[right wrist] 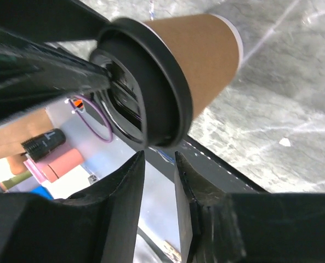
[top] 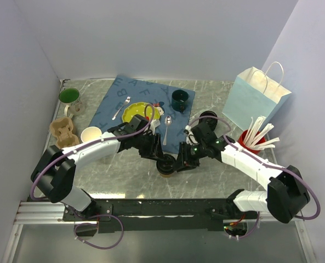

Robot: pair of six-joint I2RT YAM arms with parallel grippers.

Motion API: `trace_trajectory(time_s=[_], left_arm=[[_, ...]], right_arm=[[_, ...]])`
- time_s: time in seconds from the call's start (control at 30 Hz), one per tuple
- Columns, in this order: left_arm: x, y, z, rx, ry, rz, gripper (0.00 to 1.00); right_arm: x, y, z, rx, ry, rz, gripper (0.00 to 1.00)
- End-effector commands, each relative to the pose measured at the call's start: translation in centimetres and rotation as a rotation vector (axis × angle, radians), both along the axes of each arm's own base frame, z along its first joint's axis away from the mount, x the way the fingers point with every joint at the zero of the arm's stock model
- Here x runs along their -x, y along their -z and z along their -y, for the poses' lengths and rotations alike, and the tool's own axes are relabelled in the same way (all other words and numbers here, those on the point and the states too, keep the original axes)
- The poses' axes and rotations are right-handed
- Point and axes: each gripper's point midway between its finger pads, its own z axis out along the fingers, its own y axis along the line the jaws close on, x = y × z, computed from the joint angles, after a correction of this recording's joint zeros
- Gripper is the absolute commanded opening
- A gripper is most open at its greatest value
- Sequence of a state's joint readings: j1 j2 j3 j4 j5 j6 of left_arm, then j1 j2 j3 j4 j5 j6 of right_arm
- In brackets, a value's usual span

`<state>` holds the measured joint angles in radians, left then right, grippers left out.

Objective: Pack the takeout coffee

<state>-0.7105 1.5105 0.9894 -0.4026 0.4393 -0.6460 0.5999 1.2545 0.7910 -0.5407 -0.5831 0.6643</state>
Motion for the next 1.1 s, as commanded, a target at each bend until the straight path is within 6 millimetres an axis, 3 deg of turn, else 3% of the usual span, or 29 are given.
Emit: trace_trajectory(time_s=[0.0, 0.33, 0.67, 1.07], left_arm=[[0.8, 3.1, -1.5, -0.113, -0.012, -0.030, 0.49], [1.1, 3.8, -2.0, -0.136, -0.001, -0.032, 0.49], [1.1, 4.0, -2.0, -0.140, 0.008, -0.036, 0.49], [1.0, 4.2, -1.6, -0.137, 0.014, -0.043, 0.49]], right_arm=[[0.4, 0.4, 0.7, 0.021, 0.007, 0.024, 0.35], [-2.1, 0.2, 2.3, 0.094, 0.090, 0.087, 0.29], [-3.5, -1.0, 1.2, 0.037, 0.070, 0.124, 0.29], [-4.7, -0.1, 1.5, 0.096, 0.073, 0.124, 0.26]])
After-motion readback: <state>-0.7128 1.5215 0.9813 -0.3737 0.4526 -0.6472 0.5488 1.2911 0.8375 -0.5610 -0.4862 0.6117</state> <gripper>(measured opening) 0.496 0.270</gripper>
